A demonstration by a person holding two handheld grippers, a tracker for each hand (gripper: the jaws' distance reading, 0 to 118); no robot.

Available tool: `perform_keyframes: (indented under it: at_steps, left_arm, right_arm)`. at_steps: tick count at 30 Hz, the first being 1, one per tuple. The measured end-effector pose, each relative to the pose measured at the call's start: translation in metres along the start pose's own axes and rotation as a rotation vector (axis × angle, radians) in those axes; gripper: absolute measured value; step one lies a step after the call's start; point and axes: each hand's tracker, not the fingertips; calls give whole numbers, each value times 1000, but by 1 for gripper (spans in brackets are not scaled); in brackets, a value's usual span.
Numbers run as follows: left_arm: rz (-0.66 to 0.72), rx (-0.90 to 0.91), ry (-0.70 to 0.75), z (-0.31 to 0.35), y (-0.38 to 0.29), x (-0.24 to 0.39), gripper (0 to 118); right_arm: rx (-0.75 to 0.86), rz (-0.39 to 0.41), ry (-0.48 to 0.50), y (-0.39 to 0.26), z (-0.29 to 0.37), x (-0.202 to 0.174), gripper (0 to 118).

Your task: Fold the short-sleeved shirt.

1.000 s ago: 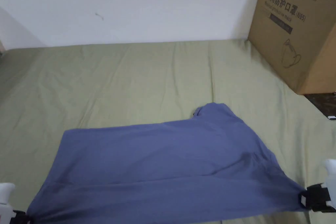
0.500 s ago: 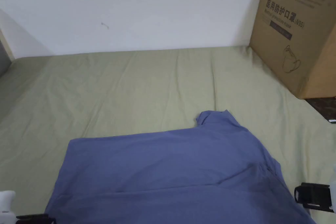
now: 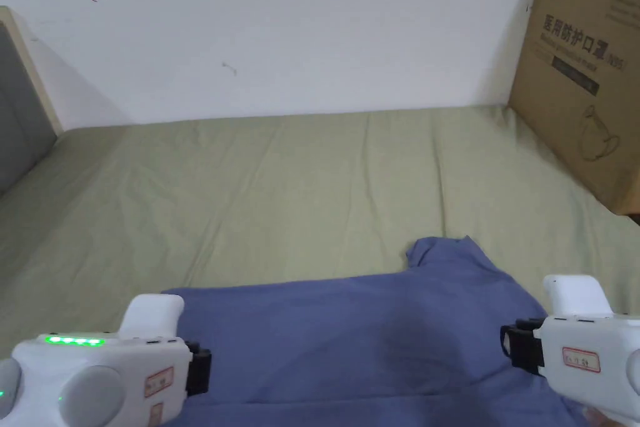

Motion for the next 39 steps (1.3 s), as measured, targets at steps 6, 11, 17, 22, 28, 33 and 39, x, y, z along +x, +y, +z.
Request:
perform_keyframes:
  at_steps: [6,11,17,22,28,33,39]
  left_arm:
    - [100,-82,42,-76,58,-72,0]
    - [190,-104,106,-143,96,-140,96]
    - [87,-222,198,-218,108,-167,115]
    - [50,-281,174,-245,95,-163,110]
    - [2,-166,85,-199,99,-151,1]
    - [-63,-138,102,-169,102,-125,1]
    - [17,-126,81,-152,113,-123,1]
  right_arm:
    - [-40,56,19,25,-39,-13,3]
    - [-76,59,2,36,-67,-6,3]
    - [-143,25,-23,31,-100,9,3]
    - [-185,-16,-34,28,-121,23,3]
    - [-163,-39,-34,57,-143,48,3]
    - [-124,-95,-130,118,-189,87,31]
    - [-189,-162,-212,165,-258,135,117]
